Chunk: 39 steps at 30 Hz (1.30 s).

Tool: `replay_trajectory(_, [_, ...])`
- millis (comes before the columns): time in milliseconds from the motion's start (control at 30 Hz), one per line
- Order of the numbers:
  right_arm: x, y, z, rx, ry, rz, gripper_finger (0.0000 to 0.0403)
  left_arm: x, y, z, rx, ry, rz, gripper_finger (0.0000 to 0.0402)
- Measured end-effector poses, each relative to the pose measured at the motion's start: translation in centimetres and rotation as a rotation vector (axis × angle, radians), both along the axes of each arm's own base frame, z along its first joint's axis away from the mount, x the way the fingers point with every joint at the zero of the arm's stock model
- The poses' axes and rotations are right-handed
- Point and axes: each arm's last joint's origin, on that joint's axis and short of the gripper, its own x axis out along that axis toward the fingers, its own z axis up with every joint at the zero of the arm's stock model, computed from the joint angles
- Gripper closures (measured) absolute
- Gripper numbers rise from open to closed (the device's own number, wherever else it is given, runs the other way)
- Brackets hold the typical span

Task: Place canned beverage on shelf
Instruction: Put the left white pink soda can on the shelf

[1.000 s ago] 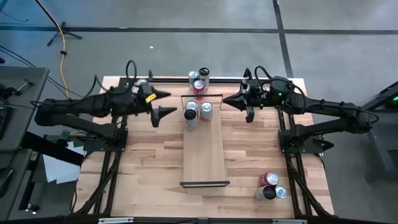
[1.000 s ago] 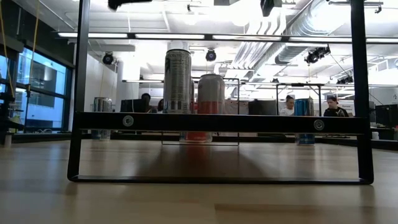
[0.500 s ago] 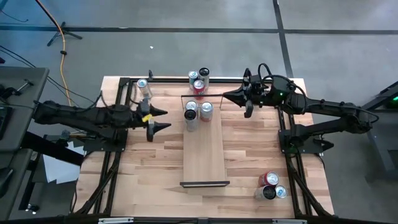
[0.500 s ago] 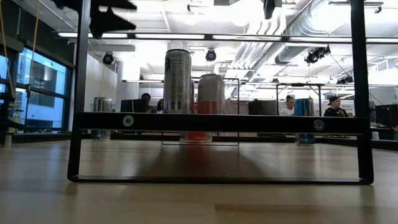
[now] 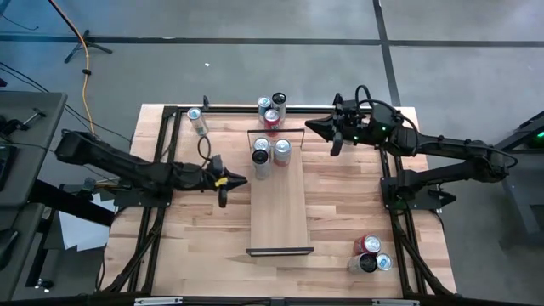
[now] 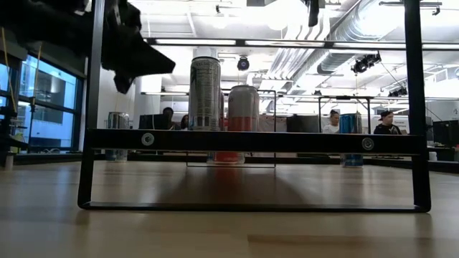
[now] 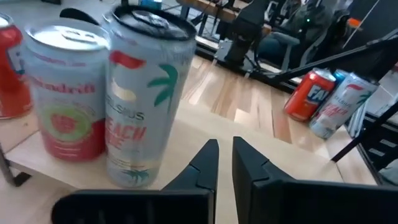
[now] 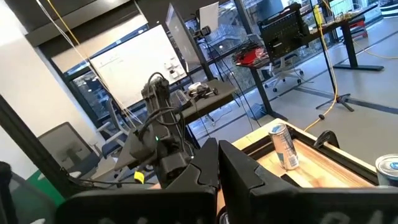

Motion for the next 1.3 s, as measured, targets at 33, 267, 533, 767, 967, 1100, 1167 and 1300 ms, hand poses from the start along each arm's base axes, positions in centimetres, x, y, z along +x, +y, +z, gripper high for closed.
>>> replay_trajectory(33, [0.0,0.0,0.0,0.001,0.003,0.0,0.0403,0.4,-0.1,-0.2,0.006,-0.005,-0.003,0.0399])
replay_trajectory(267, [0.0,0.0,-0.1,0.001,0.009,0.016,0.0403,3.6,-0.6,-1.7,0.08,0.087,0.012,0.0401])
replay_trajectory(533, [0.0,0.1,-0.2,0.002,0.019,0.039,0.0403,6.6,-0.4,-2.6,0.179,0.13,0.061,0.0401])
replay_trajectory(767, [0.0,0.2,-0.3,0.004,0.031,0.075,0.0403,6.7,0.0,-2.7,0.236,0.153,0.125,0.0401])
replay_trajectory(967, [0.0,0.2,-0.3,0.004,0.031,0.075,0.0403,6.7,0.4,-2.7,0.239,0.156,0.139,0.0401])
replay_trajectory(1100, [0.0,0.2,-0.3,0.004,0.032,0.075,0.0403,6.7,0.8,-2.7,0.24,0.158,0.155,0.0401])
replay_trajectory(1167, [0.0,0.2,-0.3,0.004,0.032,0.076,0.0403,6.7,1.0,-2.7,0.24,0.159,0.164,0.0401])
replay_trajectory(1300, [0.0,0.2,-0.3,0.004,0.032,0.076,0.0403,6.8,1.4,-2.7,0.237,0.161,0.173,0.0401])
